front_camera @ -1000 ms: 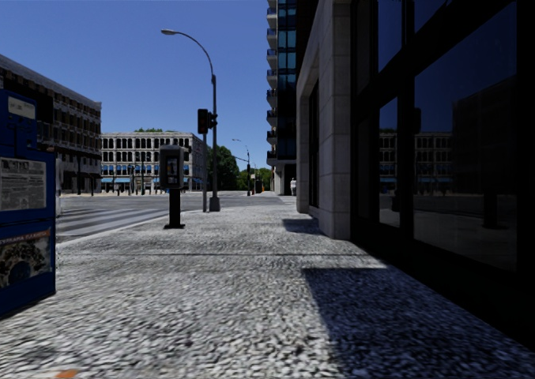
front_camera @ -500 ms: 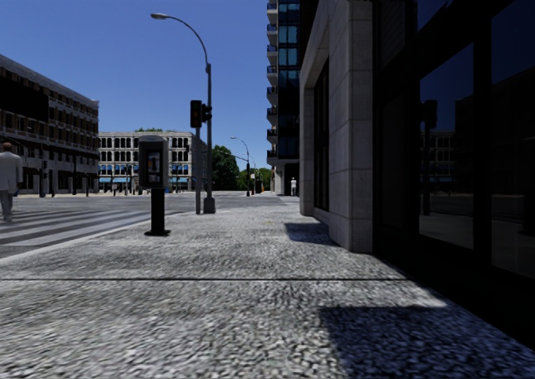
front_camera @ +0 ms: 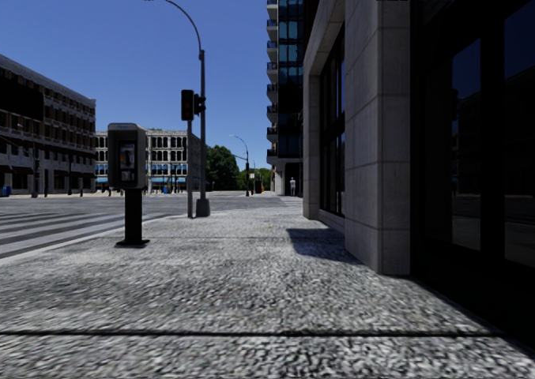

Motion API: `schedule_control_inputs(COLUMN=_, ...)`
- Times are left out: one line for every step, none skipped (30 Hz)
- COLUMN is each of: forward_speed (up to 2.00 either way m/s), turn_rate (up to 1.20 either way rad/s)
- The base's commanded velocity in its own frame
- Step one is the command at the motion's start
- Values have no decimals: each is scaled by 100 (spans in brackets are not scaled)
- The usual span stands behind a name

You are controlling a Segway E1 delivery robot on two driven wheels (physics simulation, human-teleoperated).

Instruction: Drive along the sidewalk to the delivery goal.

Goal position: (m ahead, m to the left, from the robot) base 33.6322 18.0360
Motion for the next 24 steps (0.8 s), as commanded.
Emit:
schedule_control_inputs(forward_speed=200, turn_rate=0)
schedule_control_inputs(forward_speed=200, turn_rate=0)
schedule_control_inputs(forward_speed=200, turn_rate=0)
schedule_control_inputs(forward_speed=200, turn_rate=0)
schedule_control_inputs(forward_speed=200, turn_rate=0)
schedule_control_inputs(forward_speed=200, turn_rate=0)
schedule_control_inputs(forward_speed=200, turn_rate=0)
schedule_control_inputs(forward_speed=200, turn_rate=0)
schedule_control_inputs(forward_speed=200, turn_rate=0)
schedule_control_inputs(forward_speed=200, turn_rate=0)
schedule_control_inputs(forward_speed=200, turn_rate=0)
schedule_control_inputs(forward_speed=200, turn_rate=0)
schedule_control_inputs(forward_speed=200, turn_rate=0)
schedule_control_inputs(forward_speed=200, turn_rate=0)
schedule_control_inputs(forward_speed=200, turn_rate=0)
schedule_control_inputs(forward_speed=200, turn_rate=0)
schedule_control_inputs(forward_speed=200, turn_rate=0)
schedule_control_inputs(forward_speed=200, turn_rate=0)
schedule_control_inputs(forward_speed=200, turn_rate=0)
schedule_control_inputs(forward_speed=200, turn_rate=0)
schedule_control_inputs(forward_speed=200, turn_rate=0)
schedule_control_inputs(forward_speed=200, turn_rate=0)
schedule_control_inputs(forward_speed=200, turn_rate=0)
schedule_control_inputs(forward_speed=200, turn_rate=0)
